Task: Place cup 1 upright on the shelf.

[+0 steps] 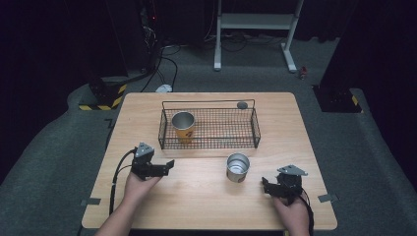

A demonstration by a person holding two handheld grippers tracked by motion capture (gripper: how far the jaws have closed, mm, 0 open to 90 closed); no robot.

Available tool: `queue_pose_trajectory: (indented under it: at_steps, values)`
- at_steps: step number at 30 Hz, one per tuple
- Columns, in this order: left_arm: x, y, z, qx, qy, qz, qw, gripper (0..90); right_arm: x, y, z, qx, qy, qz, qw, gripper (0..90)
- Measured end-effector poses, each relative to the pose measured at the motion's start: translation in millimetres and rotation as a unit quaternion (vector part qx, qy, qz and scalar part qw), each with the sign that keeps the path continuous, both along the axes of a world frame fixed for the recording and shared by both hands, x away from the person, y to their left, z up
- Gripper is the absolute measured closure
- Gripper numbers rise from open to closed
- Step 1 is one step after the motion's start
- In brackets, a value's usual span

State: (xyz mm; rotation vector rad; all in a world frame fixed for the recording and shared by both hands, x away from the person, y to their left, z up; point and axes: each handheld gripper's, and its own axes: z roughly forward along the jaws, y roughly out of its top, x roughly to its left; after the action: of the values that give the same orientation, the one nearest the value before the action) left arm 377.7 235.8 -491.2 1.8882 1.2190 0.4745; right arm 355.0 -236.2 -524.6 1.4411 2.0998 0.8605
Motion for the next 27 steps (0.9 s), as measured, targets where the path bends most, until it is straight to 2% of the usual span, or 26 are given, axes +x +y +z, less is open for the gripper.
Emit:
queue_pose_trajectory:
  at_steps: [6, 12, 17, 21, 24, 27]
  values:
    - [-8.1, -1.5, -12.0, 0.008, 0.015, -0.009, 0.9998, 5.3, -1.3, 0.0, 0.0, 0.001, 0.001, -0.001, 1.0, 14.6]
    - [-19.0, -1.9, -22.7, 0.025, 0.03, -0.015, 0.9991, 5.9, -2.1, 0.2, 0.0, 0.003, 0.002, -0.002, 1.0, 14.6]
    - [-33.0, -0.8, -29.1, 0.036, 0.039, -0.019, 0.9984, 6.3, -2.0, 0.1, 0.0, 0.003, 0.002, -0.002, 1.0, 14.6]
    - [-40.2, 0.1, -34.2, 0.043, 0.04, -0.02, 0.9981, 6.0, -2.0, 0.1, 0.0, 0.003, 0.002, -0.002, 1.0, 14.6]
    - [-46.4, 0.0, -34.0, 0.043, 0.024, -0.02, 0.9986, 6.0, -2.0, 0.1, 0.0, 0.003, 0.002, -0.002, 1.0, 14.6]
    - [-51.0, -0.9, -35.8, 0.047, 0.02, -0.023, 0.9984, 7.0, -2.1, 0.2, 0.0, 0.003, 0.002, -0.002, 1.0, 14.6]
